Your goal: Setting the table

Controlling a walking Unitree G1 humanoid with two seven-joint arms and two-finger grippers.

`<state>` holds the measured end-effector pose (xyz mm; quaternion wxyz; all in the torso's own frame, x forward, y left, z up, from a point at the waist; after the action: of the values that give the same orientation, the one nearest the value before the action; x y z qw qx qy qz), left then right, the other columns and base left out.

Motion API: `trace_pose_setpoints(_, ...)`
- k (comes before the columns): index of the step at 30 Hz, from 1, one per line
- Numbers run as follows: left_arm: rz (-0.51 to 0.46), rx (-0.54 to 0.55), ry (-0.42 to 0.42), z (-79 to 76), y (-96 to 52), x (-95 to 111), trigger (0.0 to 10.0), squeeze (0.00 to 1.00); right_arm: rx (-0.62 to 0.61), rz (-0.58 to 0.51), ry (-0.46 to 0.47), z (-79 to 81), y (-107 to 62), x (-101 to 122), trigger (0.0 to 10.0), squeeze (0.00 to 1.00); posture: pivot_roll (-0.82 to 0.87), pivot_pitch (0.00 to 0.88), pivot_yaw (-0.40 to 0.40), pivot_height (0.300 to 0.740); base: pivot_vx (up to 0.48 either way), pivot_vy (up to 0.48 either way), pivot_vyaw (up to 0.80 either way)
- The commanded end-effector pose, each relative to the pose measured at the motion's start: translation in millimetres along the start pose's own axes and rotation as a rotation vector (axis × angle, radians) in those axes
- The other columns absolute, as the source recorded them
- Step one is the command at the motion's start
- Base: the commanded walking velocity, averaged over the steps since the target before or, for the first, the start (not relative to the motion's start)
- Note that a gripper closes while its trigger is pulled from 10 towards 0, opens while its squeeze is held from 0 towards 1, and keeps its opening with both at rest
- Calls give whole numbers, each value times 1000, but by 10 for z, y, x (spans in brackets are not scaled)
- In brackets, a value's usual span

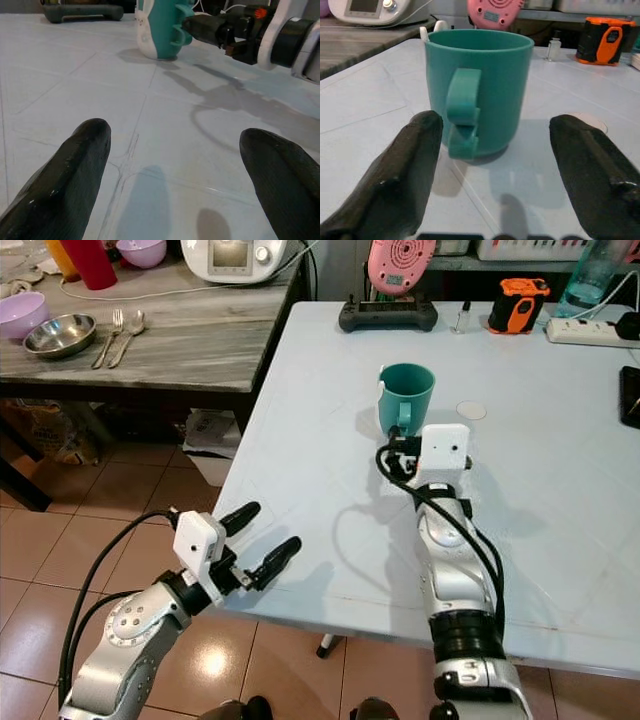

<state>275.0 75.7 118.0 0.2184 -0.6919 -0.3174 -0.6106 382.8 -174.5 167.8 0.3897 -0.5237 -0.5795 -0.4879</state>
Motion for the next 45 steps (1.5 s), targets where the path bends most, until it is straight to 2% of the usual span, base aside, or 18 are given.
trace_pose_setpoints(1, 4, -6, 2, -15, -22, 12, 10000, 0, 15, -12, 1, 5, 34, 25, 0, 0, -230, 198, 75, 740, 0, 0, 0)
trace_pose_setpoints(13, 2, -4, -7, -49, -18, 24, 10000, 0, 35, -33, -28, -45, 146, 69, 0, 0, -226, 214, 80, 740, 0, 0, 0)
trace_pose_setpoints(22, 6, 23, -5, -19, -22, 14, 10000, 0, 55, -60, -36, -50, 222, 125, 0, 0, -216, 217, 77, 740, 0, 0, 0)
trace_pose_setpoints(30, -61, -44, -72, -94, 29, 86, 10000, 0, 50, -68, -42, -71, 230, 116, 0, 0, -222, 205, 71, 740, 0, 0, 0)
trace_pose_setpoints(45, -83, -38, -55, -72, 88, 137, 10000, 0, 38, -78, -48, -93, 204, 85, 0, 0, -234, 184, 65, 740, 0, 0, 0)
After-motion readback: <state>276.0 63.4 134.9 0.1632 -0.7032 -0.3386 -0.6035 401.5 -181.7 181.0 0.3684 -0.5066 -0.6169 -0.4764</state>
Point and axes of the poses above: a point about 5 cm out from each wrist's last joint towards the gripper, its own y axis pointing out of the wrist towards the gripper, its own x axis along the axis of the wrist's last joint, z = x × y, the point moved 3 cm from there along y, pointing out of the wrist towards the gripper, and after that the axes turned 8 degrees about -y, right-handed, at the moved point
